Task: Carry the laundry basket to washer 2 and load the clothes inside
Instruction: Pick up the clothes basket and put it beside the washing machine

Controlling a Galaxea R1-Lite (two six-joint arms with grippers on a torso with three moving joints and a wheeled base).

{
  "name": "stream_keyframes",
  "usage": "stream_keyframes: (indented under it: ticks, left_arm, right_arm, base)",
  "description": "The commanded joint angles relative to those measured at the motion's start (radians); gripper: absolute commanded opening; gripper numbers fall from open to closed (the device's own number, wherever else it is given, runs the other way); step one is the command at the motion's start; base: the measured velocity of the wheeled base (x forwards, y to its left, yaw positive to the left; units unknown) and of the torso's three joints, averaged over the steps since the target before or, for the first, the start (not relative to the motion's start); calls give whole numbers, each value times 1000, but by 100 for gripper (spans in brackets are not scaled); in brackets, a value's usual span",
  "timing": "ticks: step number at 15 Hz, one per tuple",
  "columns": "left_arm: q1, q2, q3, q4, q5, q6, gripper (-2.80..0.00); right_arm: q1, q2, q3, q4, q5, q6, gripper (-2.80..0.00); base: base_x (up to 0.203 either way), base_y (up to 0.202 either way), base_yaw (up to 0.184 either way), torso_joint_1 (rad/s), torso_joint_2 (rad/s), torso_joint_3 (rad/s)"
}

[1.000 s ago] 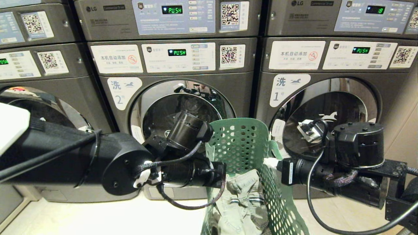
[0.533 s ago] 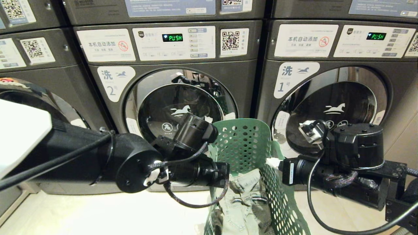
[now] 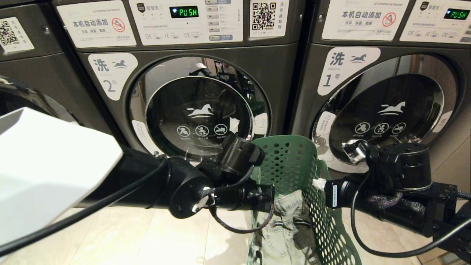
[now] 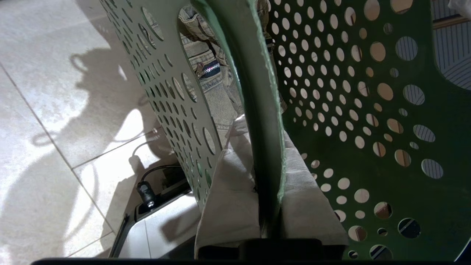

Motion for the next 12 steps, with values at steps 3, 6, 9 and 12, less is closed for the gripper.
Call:
stream_keyframes:
  ticks: [3,6,9,12]
  left_arm:
    - [-18,102,-67,-2,-2,-2,-280]
    - [-22,138,-109,-3,-9,-2,-280]
    - [-22,189,-169,-1,-8,-2,-280]
    - [-22,235,-218,2,-7,-2,-280]
  right_arm:
    - [-37,36,27,-10,-1,3,-280]
    - [-72,63,22,-11,0,3,-280]
    - [-103,97,11,-26,1,2,-280]
    - [-121,150,23,-103,1,-1,-280]
  base:
    - [0,0,0,2,3,-198]
    - [0,0,0,3,5,-199]
    - [0,0,0,3,4,-202]
    - [0,0,0,3,4,-198]
